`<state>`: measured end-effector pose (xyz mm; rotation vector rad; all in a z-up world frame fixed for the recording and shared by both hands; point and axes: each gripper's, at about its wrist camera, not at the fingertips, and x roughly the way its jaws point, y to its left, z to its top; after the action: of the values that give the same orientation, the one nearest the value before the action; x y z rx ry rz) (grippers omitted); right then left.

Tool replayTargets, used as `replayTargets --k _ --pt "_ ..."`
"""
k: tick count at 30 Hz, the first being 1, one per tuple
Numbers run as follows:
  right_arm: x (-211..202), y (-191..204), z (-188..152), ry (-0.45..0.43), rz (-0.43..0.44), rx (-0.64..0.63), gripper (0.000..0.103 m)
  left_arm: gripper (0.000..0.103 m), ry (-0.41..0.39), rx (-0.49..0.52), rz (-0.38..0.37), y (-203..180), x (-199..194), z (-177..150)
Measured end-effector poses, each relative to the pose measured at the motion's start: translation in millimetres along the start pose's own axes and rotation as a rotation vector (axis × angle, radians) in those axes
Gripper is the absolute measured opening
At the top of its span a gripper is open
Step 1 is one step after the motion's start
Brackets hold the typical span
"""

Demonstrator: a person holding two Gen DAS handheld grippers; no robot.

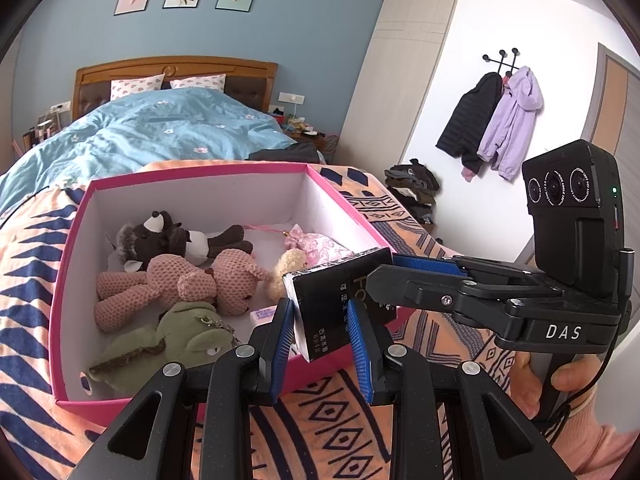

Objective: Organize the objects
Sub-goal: 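Lower the black Face box over the pink box rim inside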

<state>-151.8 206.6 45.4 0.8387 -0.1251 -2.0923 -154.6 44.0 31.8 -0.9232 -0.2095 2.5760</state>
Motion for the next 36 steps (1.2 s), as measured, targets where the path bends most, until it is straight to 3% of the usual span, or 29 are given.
replayTargets --k 36 --pt "21.6 -7.2 5.6 0.029 -0.002 0.019 0.036 0.027 0.019 -0.015 0.019 14.7 12.5 2.1"
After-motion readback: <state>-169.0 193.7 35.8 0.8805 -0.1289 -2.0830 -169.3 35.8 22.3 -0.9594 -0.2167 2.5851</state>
